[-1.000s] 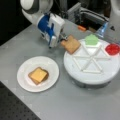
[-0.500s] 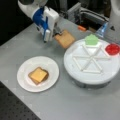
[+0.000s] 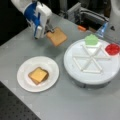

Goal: Ingredient selection for cheeseburger or sandwich

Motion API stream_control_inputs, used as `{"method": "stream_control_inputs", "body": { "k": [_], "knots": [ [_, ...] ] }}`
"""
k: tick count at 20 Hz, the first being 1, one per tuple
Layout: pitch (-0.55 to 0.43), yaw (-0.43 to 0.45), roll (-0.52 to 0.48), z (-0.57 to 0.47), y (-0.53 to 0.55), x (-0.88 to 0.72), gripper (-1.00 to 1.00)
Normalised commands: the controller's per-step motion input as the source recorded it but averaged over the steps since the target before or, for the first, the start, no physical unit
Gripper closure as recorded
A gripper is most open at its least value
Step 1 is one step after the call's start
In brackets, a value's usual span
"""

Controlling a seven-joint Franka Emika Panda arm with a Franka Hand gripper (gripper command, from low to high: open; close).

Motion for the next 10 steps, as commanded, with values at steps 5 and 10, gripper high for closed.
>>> {"method": "stream_control_inputs", "body": {
  "k": [5,10],
  "knots": [
    [0.155,0.346,-0.066,-0.1,-0.22,0.98,1.0],
    [0.126,0.307,-0.139,-0.17,-0.28,1.0,1.0]
  ]
}}
